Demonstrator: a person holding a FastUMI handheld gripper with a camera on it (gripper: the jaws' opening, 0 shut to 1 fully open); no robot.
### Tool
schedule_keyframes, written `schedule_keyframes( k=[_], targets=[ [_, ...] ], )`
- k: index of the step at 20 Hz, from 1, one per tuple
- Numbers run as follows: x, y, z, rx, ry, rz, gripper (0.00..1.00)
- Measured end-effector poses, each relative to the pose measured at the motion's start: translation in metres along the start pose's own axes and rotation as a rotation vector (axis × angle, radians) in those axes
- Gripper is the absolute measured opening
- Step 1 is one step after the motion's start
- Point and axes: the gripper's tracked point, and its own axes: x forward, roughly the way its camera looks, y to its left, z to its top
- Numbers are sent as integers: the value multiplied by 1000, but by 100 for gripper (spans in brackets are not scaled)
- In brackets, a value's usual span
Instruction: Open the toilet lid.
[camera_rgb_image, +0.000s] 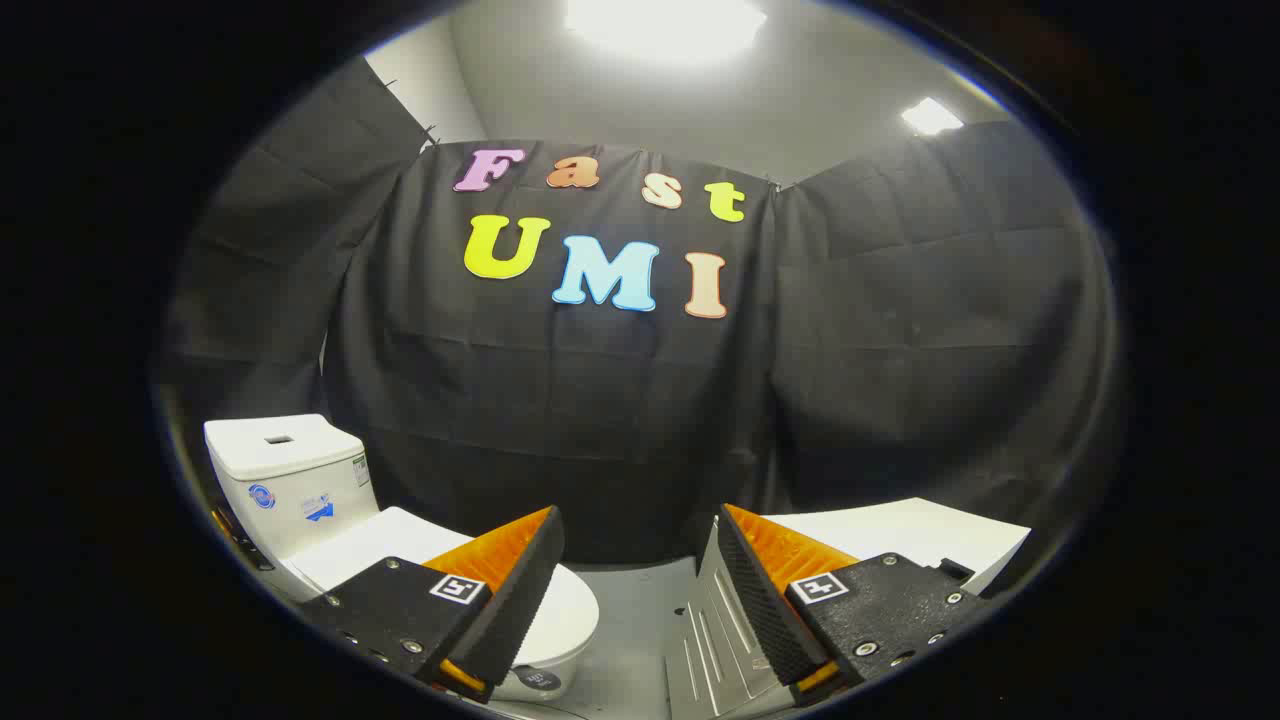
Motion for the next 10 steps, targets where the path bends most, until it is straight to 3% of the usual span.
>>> schedule_keyframes(
  k=[10],
  targets=[
    [1, -2, -2, 14, 3, 0, 95]
  ],
)
